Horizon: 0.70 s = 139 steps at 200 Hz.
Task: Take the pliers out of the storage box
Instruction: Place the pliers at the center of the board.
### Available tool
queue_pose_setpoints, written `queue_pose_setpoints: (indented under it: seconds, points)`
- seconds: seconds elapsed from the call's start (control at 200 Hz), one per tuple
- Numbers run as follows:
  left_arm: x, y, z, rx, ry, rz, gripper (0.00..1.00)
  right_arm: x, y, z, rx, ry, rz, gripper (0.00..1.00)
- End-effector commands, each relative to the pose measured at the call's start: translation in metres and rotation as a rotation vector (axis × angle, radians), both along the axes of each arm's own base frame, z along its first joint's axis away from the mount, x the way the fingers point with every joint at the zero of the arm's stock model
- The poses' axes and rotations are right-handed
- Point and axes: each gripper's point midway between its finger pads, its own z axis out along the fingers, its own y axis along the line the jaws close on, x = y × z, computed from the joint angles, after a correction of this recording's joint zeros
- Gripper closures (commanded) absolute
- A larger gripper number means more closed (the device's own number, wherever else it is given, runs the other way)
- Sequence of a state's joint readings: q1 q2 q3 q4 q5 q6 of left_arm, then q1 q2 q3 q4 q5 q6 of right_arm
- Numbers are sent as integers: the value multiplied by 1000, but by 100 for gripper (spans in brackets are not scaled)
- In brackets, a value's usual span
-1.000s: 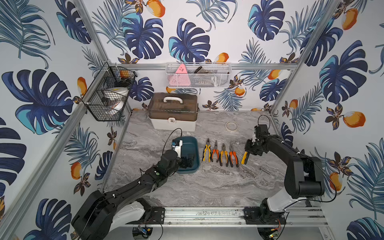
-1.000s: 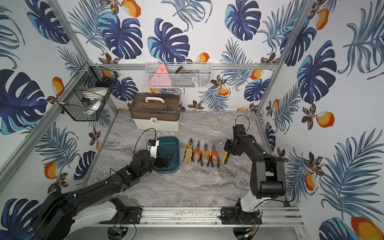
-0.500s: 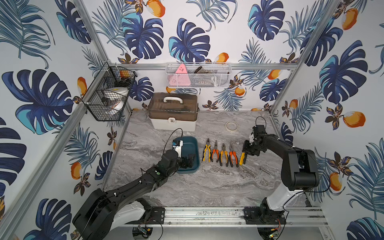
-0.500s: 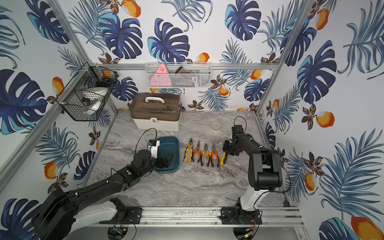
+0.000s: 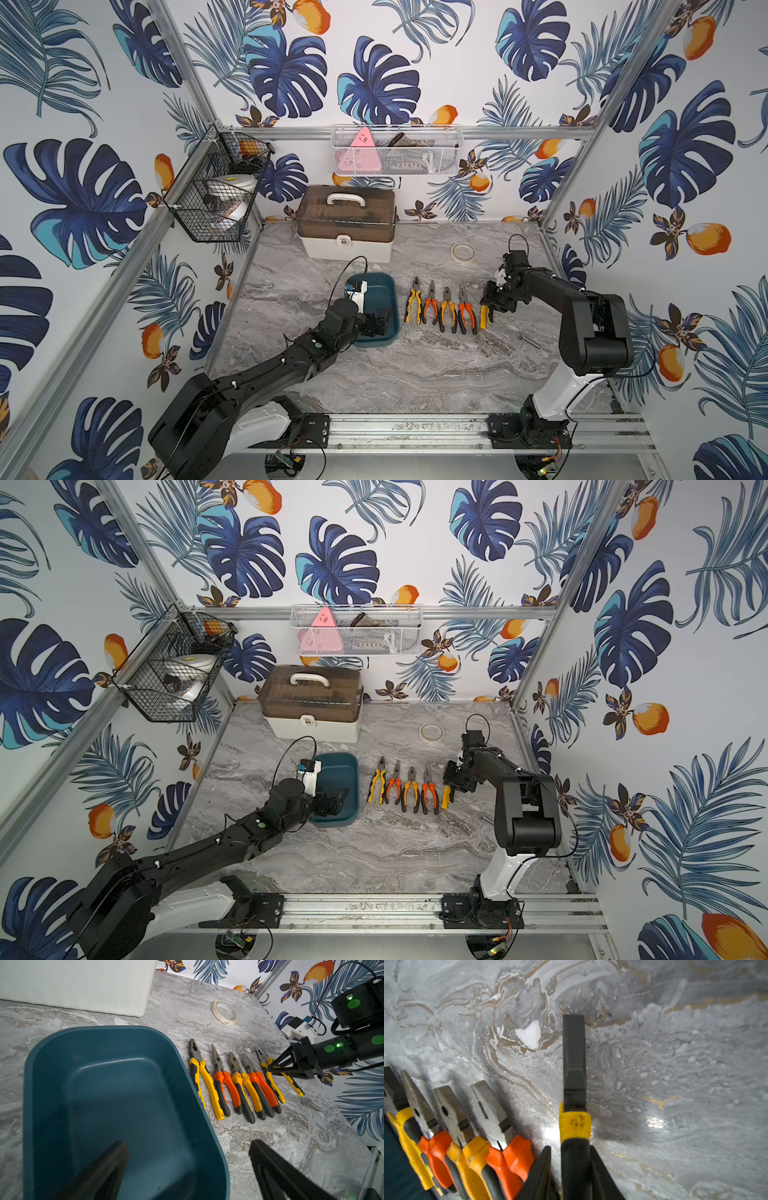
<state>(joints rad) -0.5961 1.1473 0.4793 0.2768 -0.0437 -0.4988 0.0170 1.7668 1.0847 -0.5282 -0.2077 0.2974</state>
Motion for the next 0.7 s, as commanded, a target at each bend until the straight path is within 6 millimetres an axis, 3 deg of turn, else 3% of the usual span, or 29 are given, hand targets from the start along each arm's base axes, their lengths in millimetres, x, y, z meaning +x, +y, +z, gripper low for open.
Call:
queue_pose_setpoints:
  seconds: [0.0,0.3,0.55,0.69]
  points:
    - [2,-2,5,-11,-15,-2,1,0,1,5,4,-13,10,67]
    - [2,-1,6,-10,-17,-1,1,-5,-17,-1,-97,30,-22,56]
    - [3,-2,5,-8,-12,0,1,-6,-24,-4,-140,48,-27,48]
    - [2,-2,5,-9,-13,-1,1,-6,-22,-9,-131,60,-24,39]
